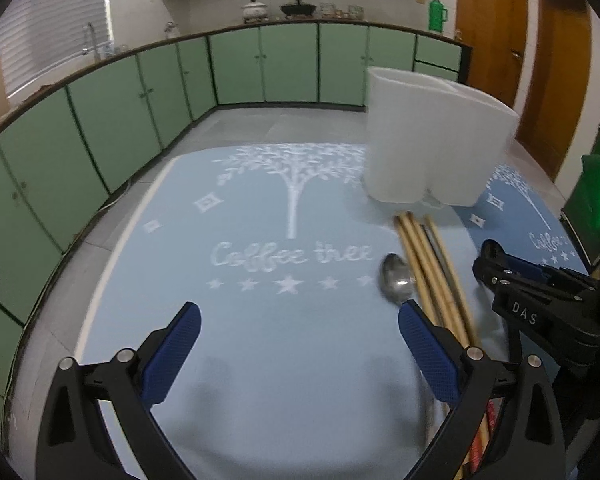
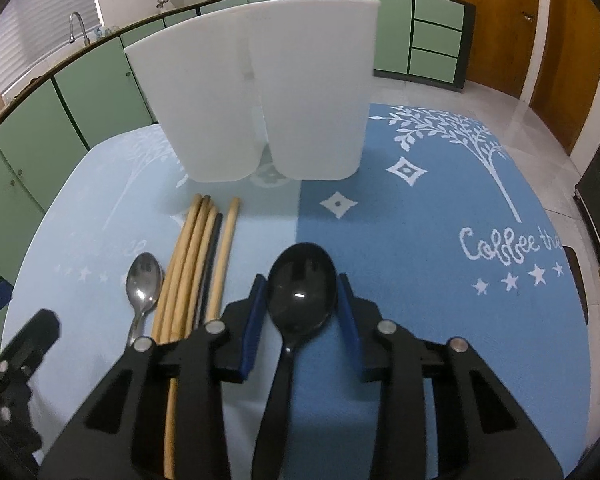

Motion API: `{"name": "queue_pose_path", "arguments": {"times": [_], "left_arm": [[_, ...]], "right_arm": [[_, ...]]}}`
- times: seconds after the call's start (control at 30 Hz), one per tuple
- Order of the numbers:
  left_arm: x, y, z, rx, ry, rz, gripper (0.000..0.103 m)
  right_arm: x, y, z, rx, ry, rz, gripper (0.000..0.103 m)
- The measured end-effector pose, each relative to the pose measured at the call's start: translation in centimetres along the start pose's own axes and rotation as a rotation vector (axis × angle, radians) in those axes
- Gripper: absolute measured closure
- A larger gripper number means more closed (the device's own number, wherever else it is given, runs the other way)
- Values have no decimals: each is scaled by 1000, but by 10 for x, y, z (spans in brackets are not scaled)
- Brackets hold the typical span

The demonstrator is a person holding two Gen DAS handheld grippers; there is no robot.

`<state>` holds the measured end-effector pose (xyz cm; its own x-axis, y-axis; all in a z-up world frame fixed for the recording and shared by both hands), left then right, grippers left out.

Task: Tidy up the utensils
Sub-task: 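Lift the black spoon with the right tool while the left tool grasps the silver spoon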

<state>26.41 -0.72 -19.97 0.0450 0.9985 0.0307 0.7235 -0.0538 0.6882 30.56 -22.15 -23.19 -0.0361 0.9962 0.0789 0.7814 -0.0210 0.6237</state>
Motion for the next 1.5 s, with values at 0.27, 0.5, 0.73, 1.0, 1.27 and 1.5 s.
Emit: {"name": "queue_pose_path", "arguments": {"times": [0.27,0.5,0.73,1.0,1.27,1.5], "left_arm": [[-34,-6,28,76,-23,80,7],[-35,-12,49,128,-1,101,5],[-23,-10,51,124,11,80,5],[-27,-1,46,103,3,66,7],[-35,14,67,121,14,76,6],[-35,20,77,150,16,64,7]], "right_arm": [[-23,1,0,-2,11,21,70],[-29,-5,0,-8,11,16,70],[-37,-6,-1,-6,-24,-5,69],[-52,-2,0,-3,-77,-38,70],[-58,0,1,-4,-64,-31,70],[-55,5,2,18,-57,-35,63]]}}
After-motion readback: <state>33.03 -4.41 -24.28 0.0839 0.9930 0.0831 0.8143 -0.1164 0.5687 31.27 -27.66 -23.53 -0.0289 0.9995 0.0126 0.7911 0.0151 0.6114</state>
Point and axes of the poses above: each gripper's, at about its wrist camera, not at the fingertips, and z roughly the way its jaws point, x to its left, y to its top, the point moved 7 cm from there along z, roughly the way its jaws point, and after that the axes turned 2 degrees about -x, right-handed, at the moved point
